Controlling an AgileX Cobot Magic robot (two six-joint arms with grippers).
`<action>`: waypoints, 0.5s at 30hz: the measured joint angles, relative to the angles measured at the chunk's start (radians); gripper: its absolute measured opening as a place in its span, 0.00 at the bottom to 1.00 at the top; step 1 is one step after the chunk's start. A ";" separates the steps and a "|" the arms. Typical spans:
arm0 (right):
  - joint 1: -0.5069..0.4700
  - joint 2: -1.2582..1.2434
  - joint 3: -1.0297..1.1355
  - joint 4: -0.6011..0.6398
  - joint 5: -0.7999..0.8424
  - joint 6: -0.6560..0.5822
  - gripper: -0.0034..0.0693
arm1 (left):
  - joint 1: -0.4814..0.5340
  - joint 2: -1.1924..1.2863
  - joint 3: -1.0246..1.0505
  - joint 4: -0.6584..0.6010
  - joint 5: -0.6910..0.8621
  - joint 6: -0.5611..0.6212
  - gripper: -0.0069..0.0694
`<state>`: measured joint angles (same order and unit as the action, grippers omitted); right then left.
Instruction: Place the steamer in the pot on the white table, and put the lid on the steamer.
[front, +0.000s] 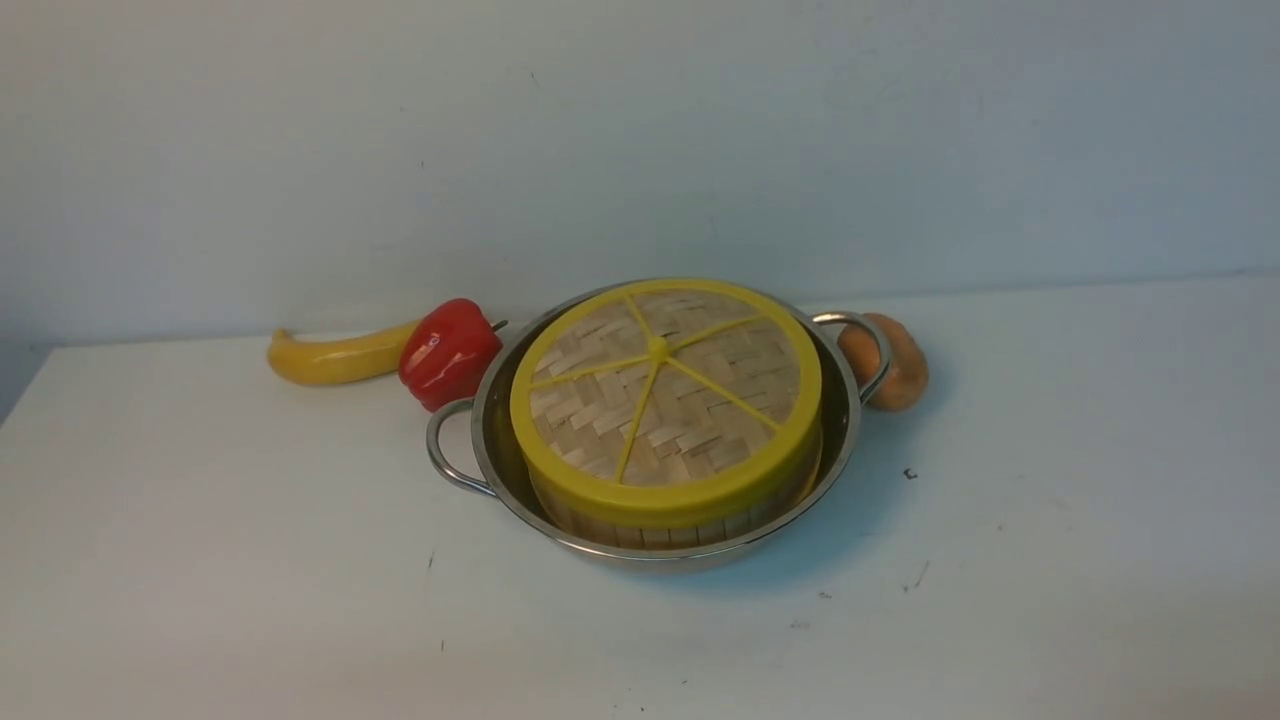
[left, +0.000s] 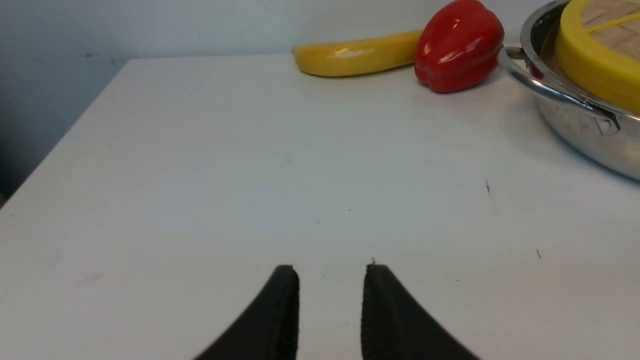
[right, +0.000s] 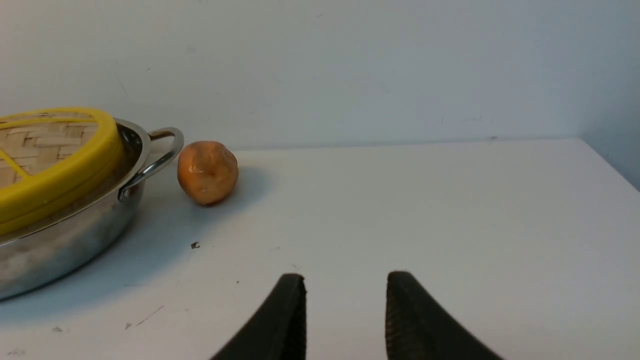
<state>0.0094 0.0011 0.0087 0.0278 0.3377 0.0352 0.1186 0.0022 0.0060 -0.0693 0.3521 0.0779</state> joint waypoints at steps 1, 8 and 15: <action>0.003 0.000 0.000 0.000 0.000 0.000 0.38 | 0.000 0.000 0.000 0.001 0.000 0.000 0.32; 0.041 0.000 0.000 0.000 0.000 0.000 0.38 | 0.000 -0.001 0.000 0.001 0.000 0.000 0.32; 0.042 0.000 0.000 -0.012 0.000 0.000 0.38 | 0.000 -0.001 0.000 0.002 0.000 0.000 0.33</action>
<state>0.0518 0.0011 0.0087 0.0160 0.3374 0.0352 0.1186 0.0013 0.0060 -0.0677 0.3521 0.0782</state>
